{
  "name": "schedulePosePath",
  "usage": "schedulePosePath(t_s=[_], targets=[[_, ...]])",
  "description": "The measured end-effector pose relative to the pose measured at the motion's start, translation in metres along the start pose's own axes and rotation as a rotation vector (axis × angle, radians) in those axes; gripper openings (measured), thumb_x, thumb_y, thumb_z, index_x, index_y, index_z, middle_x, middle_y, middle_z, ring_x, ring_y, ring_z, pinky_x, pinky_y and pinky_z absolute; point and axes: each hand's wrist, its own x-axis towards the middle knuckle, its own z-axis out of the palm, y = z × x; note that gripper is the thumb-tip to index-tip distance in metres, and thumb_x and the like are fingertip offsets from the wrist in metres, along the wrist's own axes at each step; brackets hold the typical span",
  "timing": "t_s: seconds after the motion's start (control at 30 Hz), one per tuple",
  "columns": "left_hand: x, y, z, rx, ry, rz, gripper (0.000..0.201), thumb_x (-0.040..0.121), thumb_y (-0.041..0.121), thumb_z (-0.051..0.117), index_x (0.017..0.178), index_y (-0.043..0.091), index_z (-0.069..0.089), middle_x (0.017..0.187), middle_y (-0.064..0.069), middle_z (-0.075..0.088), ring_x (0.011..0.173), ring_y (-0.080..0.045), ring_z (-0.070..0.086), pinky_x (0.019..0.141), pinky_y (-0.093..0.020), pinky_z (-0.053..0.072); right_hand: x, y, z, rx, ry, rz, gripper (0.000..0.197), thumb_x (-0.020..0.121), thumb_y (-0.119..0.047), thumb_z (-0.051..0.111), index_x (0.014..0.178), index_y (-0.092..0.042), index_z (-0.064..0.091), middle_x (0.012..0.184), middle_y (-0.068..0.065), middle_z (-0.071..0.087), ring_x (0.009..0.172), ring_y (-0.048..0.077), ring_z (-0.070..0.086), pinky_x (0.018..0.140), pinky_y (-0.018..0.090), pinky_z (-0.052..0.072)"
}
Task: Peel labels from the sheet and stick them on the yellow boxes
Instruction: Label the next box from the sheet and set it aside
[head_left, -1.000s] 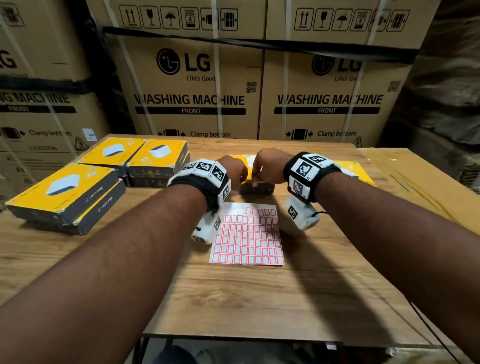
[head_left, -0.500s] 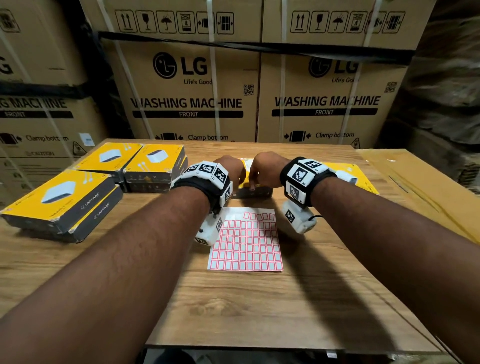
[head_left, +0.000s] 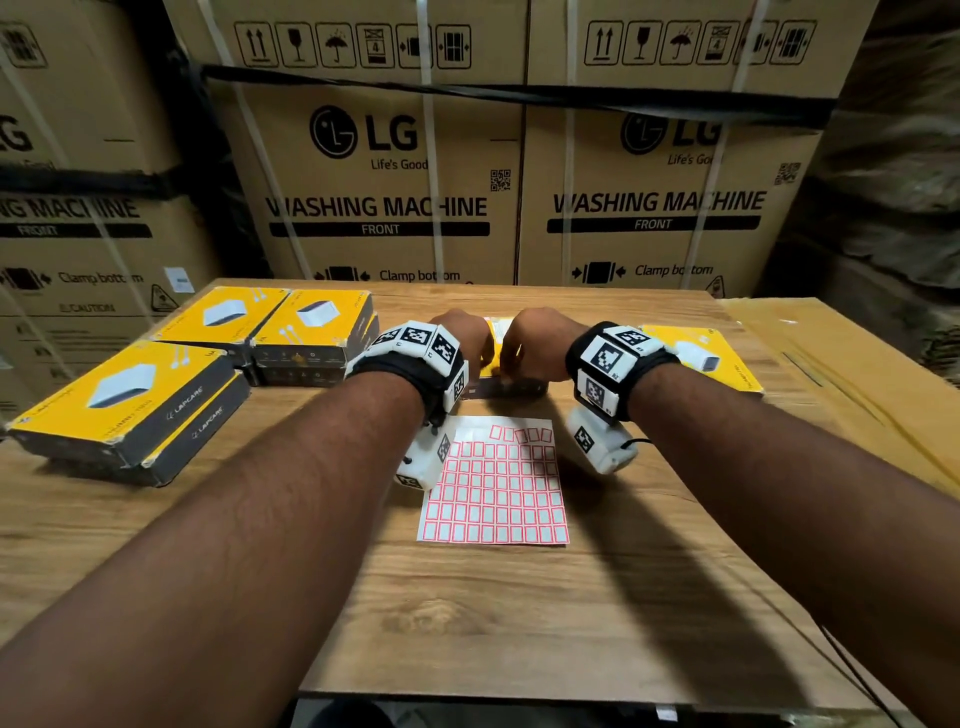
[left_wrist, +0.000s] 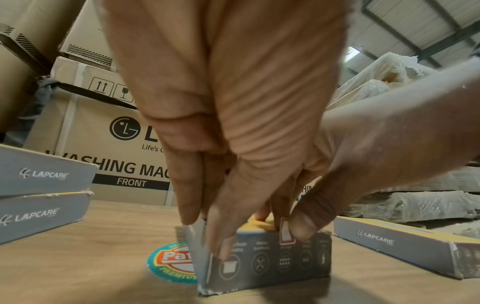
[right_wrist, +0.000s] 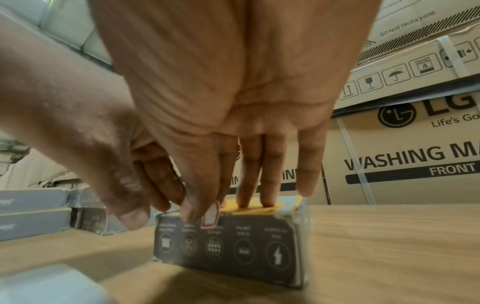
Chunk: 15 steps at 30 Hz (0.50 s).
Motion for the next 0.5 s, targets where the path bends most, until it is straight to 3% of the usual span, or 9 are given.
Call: schedulePosePath(t_s=[0.1,0.2,0.5], targets=[[-0.001,-0.001,-0.001,0.004,0.005,0.002,0.014,0.076,0.004,0.070,0.079,0.017,0.064,0.100,-0.007,0.070,0.091,-0.026,0.065,0.075,-0.028,0.049,-0.003,0.003,0.005,0.018,0.042,0.000,0.016,0.081,-0.018,0.077,0.097,-0.020,0.077,0.101,0.004,0.068,0.093,0.022,0.062,0.084,0.036,0.057],[0.003,-0.005,0.002,0.005,-0.005,-0.004,0.042,0.076,0.006,0.074,0.117,0.017,0.070,0.116,-0.003,0.069,0.106,-0.024,0.064,0.089,-0.031,0.053,-0.003,0.004,0.012,0.027,0.102,-0.001,0.012,0.081,-0.021,0.078,0.093,-0.024,0.076,0.102,0.005,0.069,0.092,0.022,0.063,0.083,0.037,0.057],[0.007,-0.004,0.001,-0.009,-0.026,-0.037,0.043,0.074,0.008,0.076,0.115,0.022,0.071,0.112,-0.003,0.071,0.101,-0.024,0.067,0.090,-0.035,0.055,-0.002,0.006,0.016,0.005,0.121,-0.006,0.024,0.077,-0.026,0.081,0.099,-0.025,0.071,0.103,0.000,0.069,0.095,0.020,0.064,0.086,0.039,0.056]])
